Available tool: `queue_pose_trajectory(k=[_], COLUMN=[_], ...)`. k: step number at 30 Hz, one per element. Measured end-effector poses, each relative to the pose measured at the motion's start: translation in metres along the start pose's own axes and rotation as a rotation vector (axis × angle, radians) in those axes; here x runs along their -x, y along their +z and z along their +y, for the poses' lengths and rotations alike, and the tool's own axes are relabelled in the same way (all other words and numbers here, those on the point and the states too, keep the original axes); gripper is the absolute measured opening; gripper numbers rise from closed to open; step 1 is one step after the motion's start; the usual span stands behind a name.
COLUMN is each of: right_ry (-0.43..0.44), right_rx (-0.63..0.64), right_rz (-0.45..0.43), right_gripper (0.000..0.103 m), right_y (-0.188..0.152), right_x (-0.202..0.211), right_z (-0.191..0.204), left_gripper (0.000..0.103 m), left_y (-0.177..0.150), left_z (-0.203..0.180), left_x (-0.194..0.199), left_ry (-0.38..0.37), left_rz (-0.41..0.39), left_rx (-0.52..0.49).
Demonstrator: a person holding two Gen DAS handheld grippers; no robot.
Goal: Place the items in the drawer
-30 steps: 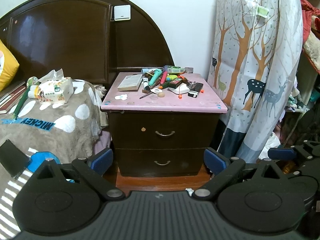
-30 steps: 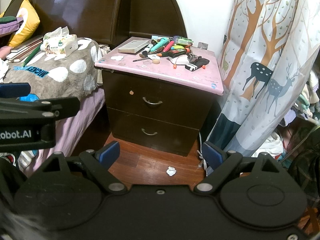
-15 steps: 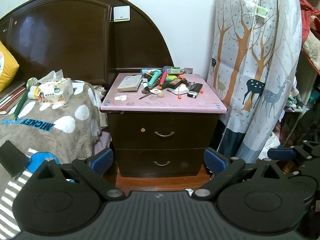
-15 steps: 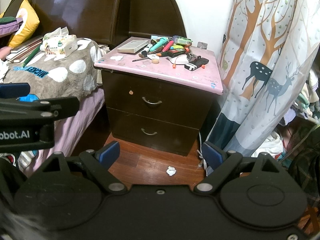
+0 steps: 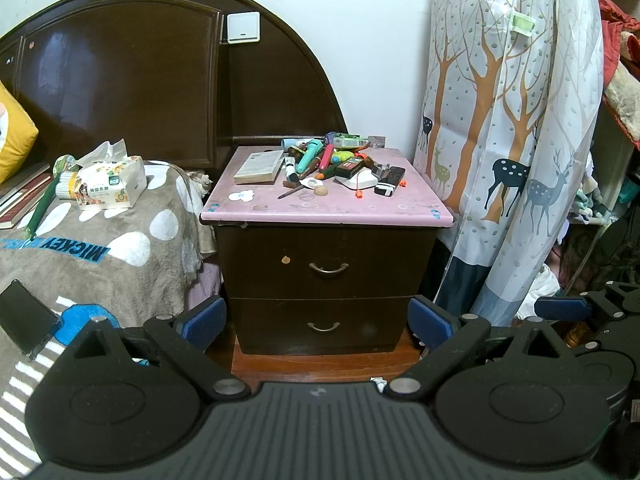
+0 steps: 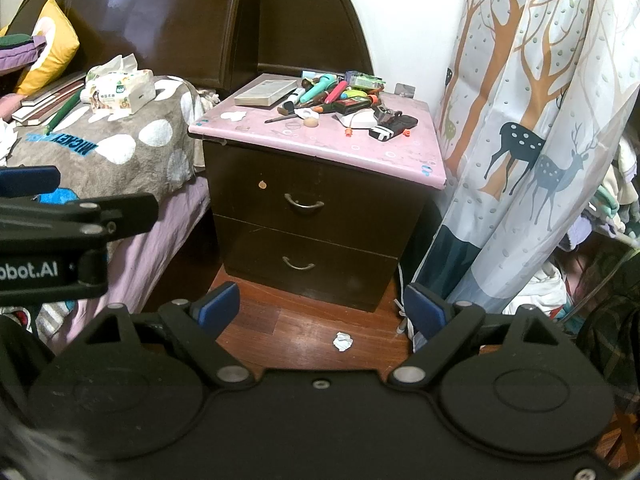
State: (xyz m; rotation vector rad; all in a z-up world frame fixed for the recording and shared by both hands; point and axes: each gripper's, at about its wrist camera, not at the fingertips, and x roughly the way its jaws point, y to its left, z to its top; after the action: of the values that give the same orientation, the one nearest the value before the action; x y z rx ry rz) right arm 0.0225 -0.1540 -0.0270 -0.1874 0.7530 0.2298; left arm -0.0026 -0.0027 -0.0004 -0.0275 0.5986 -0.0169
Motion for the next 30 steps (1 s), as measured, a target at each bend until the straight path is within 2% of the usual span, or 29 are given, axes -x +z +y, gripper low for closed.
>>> queue_pose_trajectory(k=[30], right_ry=[0.002], right_rx=[0.001], right_rz=[-0.012], right_gripper=[0.090], right_y=[0.0029], right_x=[0.0047], right_z=[0.0016], left_gripper=[0.098], left_y=[-0.0020], left_z=[0.0041], left_x=[0.0039], left_ry=[-0.006], left_rz=[0.001], left_rx=[0.001])
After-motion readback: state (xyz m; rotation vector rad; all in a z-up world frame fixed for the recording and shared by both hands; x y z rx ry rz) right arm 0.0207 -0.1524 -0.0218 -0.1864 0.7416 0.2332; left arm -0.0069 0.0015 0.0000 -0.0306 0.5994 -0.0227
